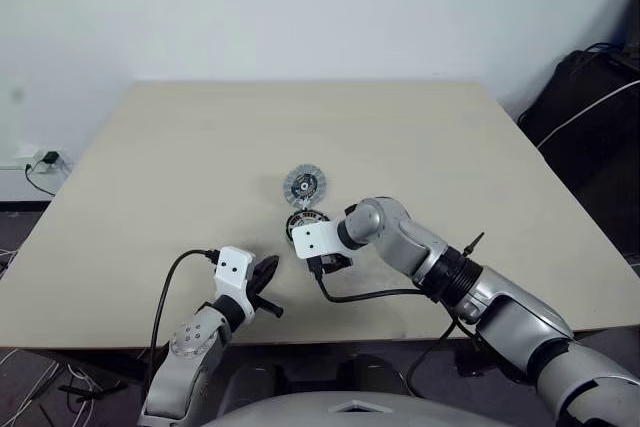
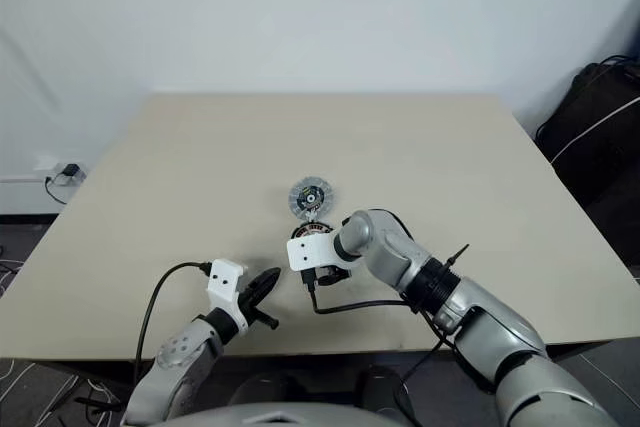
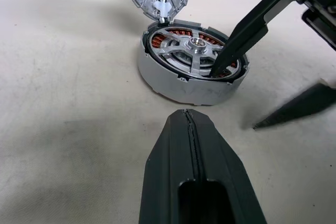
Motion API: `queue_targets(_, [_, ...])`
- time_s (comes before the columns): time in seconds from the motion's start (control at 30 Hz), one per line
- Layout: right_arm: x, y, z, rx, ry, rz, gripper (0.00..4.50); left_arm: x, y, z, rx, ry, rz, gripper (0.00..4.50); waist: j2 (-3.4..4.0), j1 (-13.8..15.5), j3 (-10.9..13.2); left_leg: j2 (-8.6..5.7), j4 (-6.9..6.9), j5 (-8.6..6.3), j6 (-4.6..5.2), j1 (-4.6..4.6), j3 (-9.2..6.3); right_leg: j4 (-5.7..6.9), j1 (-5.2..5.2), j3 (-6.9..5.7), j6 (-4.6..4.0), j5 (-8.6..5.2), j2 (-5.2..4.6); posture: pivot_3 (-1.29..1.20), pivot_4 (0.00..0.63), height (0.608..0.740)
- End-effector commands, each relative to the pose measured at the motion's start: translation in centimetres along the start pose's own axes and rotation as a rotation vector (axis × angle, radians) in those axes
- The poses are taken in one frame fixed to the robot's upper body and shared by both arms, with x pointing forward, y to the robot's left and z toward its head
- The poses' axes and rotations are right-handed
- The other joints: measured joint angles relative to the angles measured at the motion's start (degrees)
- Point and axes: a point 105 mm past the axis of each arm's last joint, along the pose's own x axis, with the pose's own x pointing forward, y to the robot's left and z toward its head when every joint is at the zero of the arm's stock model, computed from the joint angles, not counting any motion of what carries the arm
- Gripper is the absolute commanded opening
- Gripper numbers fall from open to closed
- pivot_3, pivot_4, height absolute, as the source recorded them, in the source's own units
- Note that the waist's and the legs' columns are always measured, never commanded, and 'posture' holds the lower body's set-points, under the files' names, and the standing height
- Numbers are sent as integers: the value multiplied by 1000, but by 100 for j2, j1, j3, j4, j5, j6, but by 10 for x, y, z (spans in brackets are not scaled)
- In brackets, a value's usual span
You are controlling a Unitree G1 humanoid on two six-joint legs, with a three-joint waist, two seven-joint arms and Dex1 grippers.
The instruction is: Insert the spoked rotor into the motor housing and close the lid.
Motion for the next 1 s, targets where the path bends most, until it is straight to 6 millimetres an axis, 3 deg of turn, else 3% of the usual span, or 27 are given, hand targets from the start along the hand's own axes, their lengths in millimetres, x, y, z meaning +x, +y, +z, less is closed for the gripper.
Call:
queue_targets(0.03, [-6,-11,-7,0,33,-35,1662,1,0,7,2,-36,5,0,1,10,0,0,0,0,0,0,0,0,0,0,0,0,-1,0,0,740])
queue_targets(0.2, [-7,-14,-11,8,42,-52,136,2,0,7,0,-38,6,0,0,5,0,-1,-1,-1,2,-1,0,-2,0,0,-1,0,-2,0,0,740])
queue_targets(0.47, [-16,-10,-11,158,-35,-83,31,3,-1,6,-2,-37,2,0,6,30,3,-1,1,2,-3,-2,1,0,0,0,2,3,-5,0,0,740])
queue_targets(0.83, [-44,47,-12,578,-169,-70,31,4,-4,2,-12,-25,-18,0,9,47,9,-4,0,-27,33,-25,-2,-17,-13,-9,-6,-3,-13,0,0,740])
queue_targets(1.0, [-46,55,-6,796,-215,-108,31,6,-5,1,-9,-21,-35,0,4,42,16,-3,2,-37,49,-24,-3,-16,-11,-9,-1,-3,-12,0,0,740])
